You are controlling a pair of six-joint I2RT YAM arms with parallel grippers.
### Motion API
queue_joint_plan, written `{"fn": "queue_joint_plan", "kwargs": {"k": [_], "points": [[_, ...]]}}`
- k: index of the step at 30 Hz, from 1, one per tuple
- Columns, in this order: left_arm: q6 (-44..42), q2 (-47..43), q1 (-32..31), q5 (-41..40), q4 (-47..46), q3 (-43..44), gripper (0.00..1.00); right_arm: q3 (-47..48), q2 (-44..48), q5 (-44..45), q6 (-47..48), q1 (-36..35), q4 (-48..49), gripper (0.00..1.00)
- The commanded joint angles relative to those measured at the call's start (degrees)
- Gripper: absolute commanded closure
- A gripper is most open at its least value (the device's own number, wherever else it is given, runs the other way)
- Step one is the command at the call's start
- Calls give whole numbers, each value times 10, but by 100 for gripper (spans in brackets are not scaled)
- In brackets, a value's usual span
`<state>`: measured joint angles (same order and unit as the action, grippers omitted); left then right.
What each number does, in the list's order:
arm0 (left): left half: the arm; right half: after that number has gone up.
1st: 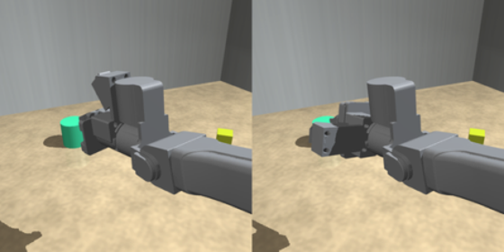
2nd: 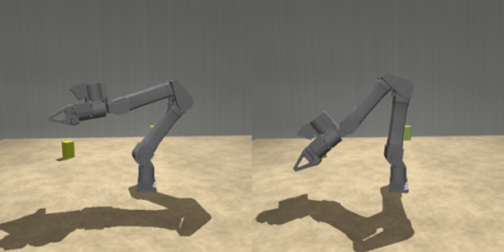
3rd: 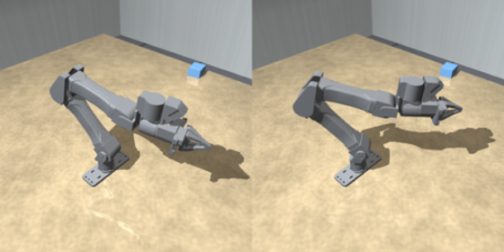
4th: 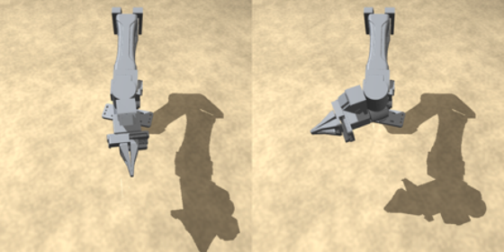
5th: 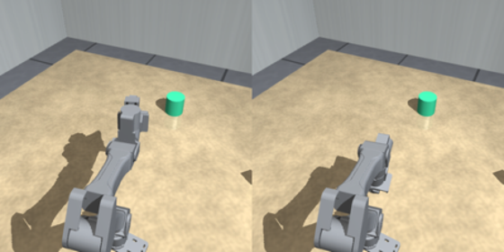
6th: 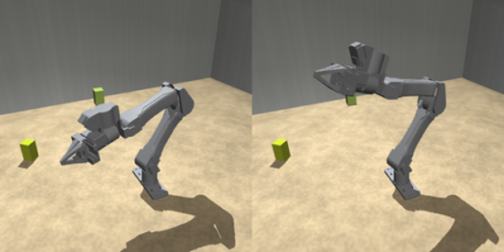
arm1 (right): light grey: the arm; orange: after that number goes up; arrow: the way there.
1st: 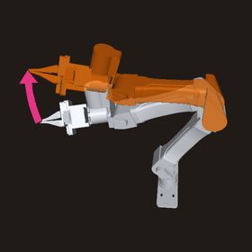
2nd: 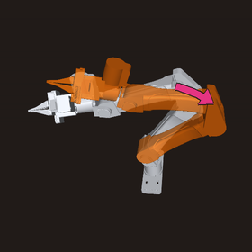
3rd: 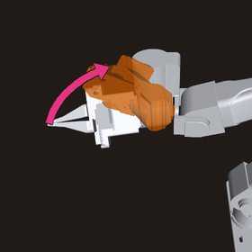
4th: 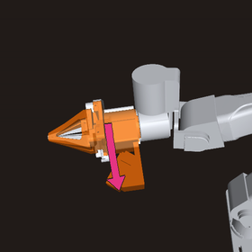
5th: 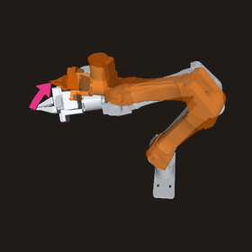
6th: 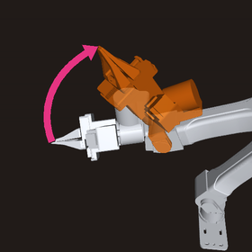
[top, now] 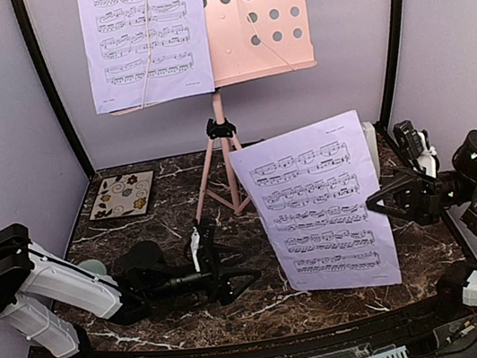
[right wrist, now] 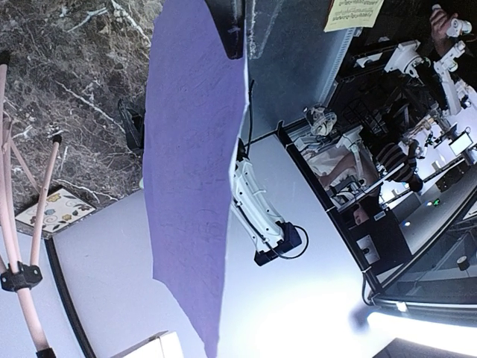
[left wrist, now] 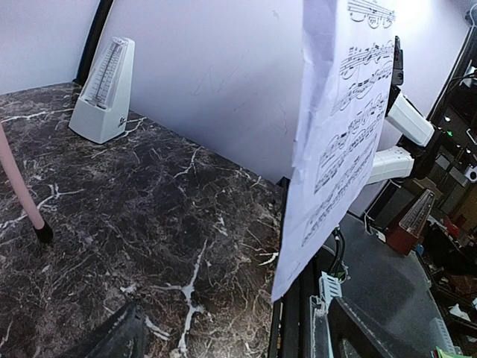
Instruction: Set up the instrument practice props
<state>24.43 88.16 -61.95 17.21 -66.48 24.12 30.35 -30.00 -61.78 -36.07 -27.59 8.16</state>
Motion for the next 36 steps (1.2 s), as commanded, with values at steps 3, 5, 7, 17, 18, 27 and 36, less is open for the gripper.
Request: {"fn": "queue_joint_plan", "kwargs": {"k": [3,5,7,17,18,27,36], "points": [[-24,-16,-12,20,-37,19,13,29,-1,-15,-25,-9,47,100],[-29,-17,-16,25,-39,23,13,32,-1,-16,-28,-10,50,100],[-34,-18,-20,27,-38,28,13,34,-3,-18,-29,-11,51,100],[-76,-47,-33,9,16,31,13,68,-25,6,57,-13,-72,100],[-92,-64,-33,-2,54,33,13,84,-36,17,97,-13,-131,100],[-288,-275,-32,-99,566,86,1,176,-170,126,285,-43,-419,100],[-346,-274,-32,-70,791,255,1,228,-251,266,301,-214,-449,100]]}}
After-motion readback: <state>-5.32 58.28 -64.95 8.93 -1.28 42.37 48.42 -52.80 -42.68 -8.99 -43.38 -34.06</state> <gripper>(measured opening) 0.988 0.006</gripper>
